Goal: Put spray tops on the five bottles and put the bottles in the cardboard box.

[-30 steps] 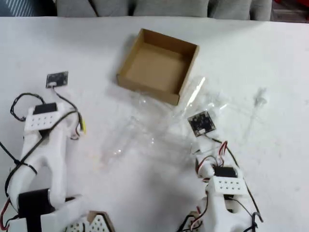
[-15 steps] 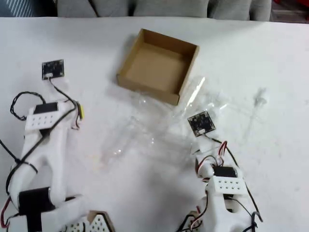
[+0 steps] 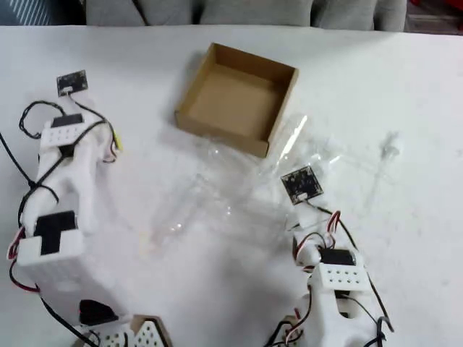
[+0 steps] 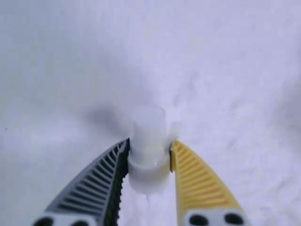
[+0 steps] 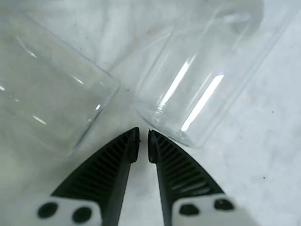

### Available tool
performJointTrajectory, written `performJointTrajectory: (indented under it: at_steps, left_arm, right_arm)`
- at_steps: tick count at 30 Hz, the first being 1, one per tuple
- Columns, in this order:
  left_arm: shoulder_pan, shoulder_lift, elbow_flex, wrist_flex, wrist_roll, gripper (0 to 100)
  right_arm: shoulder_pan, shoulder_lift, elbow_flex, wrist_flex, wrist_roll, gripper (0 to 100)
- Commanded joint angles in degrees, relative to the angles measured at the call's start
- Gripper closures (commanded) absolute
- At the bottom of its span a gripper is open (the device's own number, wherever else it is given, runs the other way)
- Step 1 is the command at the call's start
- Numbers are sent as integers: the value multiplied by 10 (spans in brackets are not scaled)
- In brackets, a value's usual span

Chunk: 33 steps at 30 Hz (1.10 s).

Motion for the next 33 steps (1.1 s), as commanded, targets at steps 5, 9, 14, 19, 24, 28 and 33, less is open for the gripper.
performJointTrajectory:
  at_steps: [5, 9, 14, 19, 24, 28, 33]
  left_arm:
    - [-9, 0, -42, 59, 26, 693]
    - [-9, -2, -28, 61, 8, 694]
    - [-9, -63, 37, 42, -25, 693]
    - [-6, -161, 158, -51, -43, 692]
    - [-6, -204, 213, -98, -43, 692]
    - [-5, -204, 213, -98, -43, 692]
    - [10, -204, 216, -98, -43, 694]
  right_arm:
    - [5, -9, -10, 20, 3, 978]
    - [30, -29, -14, 51, 60, 977]
    - [44, -89, -14, 109, 163, 977]
    - [36, -183, -36, 131, 168, 977]
    - [-46, -253, -122, 289, 155, 977]
    - [-80, -264, -109, 278, 108, 977]
    - [-80, -263, -116, 275, 126, 977]
